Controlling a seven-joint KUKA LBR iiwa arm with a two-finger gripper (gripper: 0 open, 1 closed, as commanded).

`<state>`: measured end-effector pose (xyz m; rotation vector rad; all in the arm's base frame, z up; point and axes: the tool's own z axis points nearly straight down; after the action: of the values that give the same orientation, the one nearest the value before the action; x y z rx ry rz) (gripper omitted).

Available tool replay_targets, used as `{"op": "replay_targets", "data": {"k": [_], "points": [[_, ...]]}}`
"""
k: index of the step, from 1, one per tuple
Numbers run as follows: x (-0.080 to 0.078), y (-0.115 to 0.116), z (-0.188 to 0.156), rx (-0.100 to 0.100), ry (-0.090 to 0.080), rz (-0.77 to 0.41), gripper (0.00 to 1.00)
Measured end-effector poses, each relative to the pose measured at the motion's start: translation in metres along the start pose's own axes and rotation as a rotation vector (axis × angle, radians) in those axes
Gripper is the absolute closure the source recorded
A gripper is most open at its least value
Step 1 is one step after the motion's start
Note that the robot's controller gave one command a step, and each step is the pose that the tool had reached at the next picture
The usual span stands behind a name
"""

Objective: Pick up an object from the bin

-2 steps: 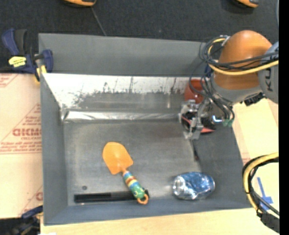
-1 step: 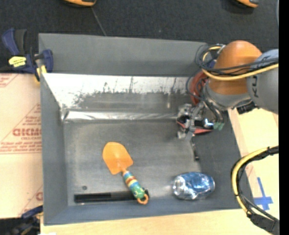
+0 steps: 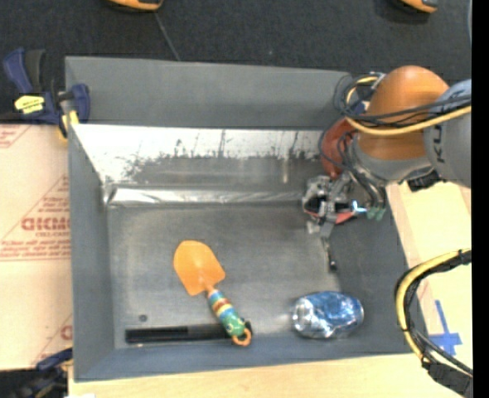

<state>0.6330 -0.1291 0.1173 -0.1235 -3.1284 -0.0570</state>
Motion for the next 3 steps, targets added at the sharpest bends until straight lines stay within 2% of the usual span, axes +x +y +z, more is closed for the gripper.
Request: {"op": "replay_targets", "data": {"k": [1,2,3], "points": [[-0.004,-0.006,-0.009,-0.009,0.009,0.017,1.00],[-0.010,-0.014,-0.007,-0.005,0.009,0.026,1.00],[-0.005,-0.030,0.050,-0.009,0.010,0.007,0.00]]}}
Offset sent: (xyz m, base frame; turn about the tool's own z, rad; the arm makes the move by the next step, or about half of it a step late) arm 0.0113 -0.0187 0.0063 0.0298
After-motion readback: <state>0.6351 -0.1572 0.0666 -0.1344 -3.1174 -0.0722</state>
